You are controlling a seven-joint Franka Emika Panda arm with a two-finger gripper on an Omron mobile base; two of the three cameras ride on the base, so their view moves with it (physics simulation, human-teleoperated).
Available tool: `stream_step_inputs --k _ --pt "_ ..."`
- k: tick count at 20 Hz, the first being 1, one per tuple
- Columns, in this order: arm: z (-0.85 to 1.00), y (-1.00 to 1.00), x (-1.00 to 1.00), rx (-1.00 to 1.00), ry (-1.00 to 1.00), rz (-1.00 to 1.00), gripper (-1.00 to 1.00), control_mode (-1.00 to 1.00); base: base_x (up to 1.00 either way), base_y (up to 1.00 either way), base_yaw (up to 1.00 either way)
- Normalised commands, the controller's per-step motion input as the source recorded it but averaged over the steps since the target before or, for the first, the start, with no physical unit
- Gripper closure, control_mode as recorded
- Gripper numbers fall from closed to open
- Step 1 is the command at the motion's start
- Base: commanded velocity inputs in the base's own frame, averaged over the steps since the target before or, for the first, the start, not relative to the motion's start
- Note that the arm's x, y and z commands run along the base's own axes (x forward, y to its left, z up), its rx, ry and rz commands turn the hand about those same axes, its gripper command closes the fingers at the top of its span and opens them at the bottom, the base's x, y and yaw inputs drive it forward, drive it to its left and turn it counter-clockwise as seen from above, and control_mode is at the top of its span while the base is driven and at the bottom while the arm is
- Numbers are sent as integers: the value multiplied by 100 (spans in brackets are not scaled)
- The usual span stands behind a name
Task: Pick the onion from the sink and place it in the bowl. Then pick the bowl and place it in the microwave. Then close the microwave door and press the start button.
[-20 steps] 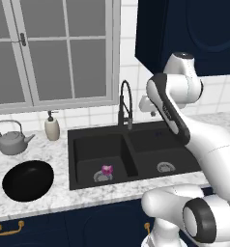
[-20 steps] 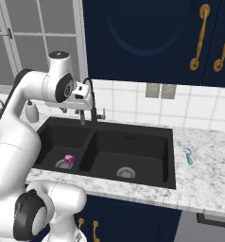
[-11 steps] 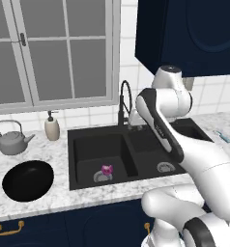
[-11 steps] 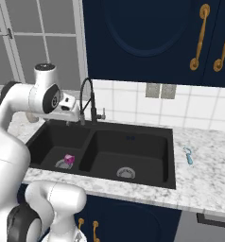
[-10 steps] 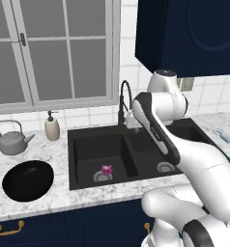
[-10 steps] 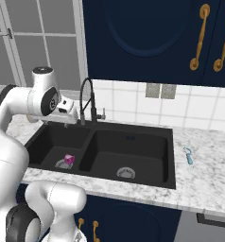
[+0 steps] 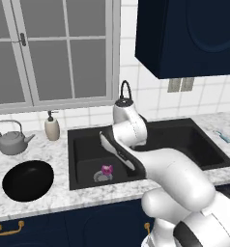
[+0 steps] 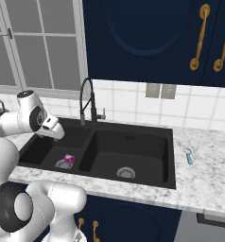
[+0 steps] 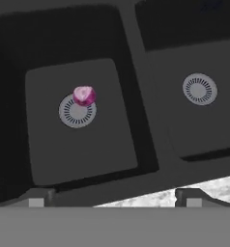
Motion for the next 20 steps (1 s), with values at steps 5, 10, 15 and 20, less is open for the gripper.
stream_step_inputs --k 5,10,15,20 --pt "-63 0 27 0 10 -1 -100 -100 0 0 0" --pt "-57 5 35 0 19 -1 -100 -100 0 0 0" --pt "-41 6 18 0 16 -1 -100 -100 0 0 0" --pt "-28 11 3 0 10 -1 -100 -100 0 0 0"
